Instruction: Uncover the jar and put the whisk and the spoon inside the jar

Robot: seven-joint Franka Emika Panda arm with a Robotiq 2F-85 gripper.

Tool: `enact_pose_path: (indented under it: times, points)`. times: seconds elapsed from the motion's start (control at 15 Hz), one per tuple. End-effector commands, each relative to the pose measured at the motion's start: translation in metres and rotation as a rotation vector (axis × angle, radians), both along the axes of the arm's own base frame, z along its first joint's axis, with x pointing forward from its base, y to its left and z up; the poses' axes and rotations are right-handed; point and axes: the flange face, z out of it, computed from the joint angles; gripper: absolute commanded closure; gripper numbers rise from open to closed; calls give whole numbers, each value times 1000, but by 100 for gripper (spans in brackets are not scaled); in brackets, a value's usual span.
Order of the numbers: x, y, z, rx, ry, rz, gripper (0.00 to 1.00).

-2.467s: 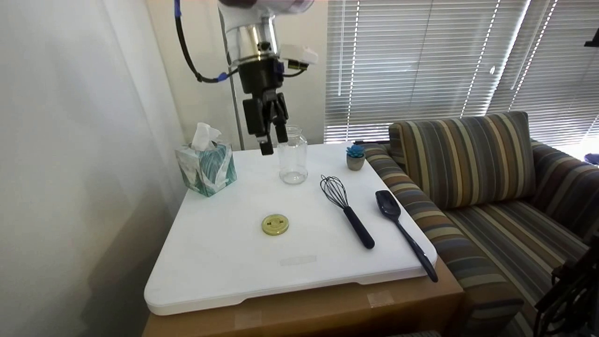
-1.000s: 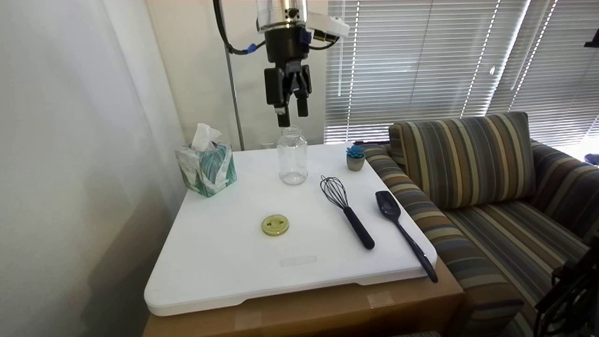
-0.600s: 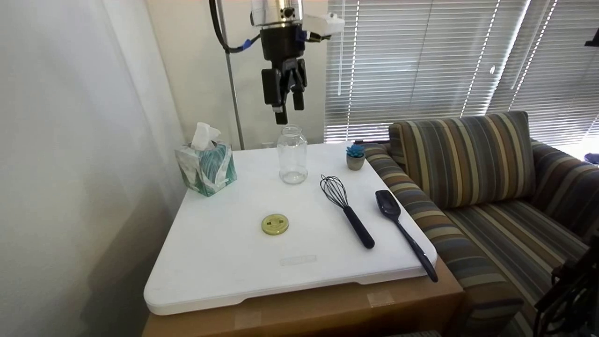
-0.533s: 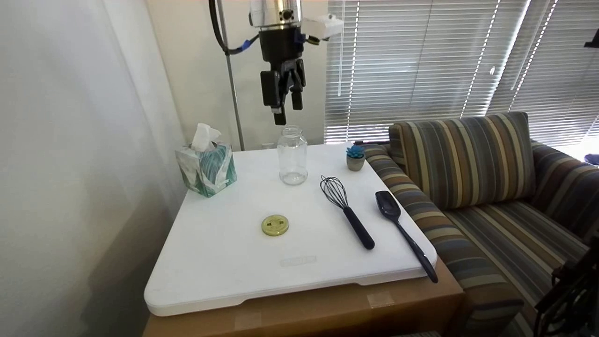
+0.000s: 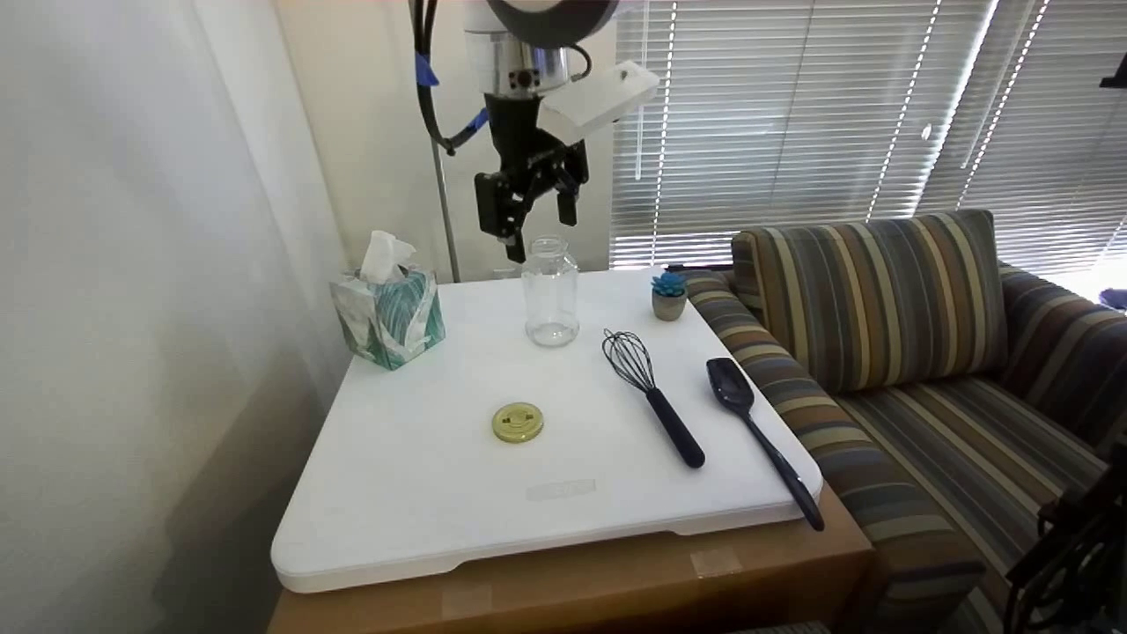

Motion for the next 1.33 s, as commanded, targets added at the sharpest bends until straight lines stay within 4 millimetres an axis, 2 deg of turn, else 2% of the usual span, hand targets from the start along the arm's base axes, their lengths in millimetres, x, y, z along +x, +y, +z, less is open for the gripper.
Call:
enact_pose_path:
  times: [0.0,0.33,0.8,1.0,1.07,1.27]
  points:
    - [-39,-8,6,-12,-41,-150,0]
    - [-89,-18,-9,-12,-69,-324,0]
    - [-149,-50,-72,67,-91,-476,0]
    - [-171,-53,-94,81,-101,-455,0]
    - [-152,-47,-91,72,-81,-465,0]
    - [-164,-49,-101,79,-79,-458,0]
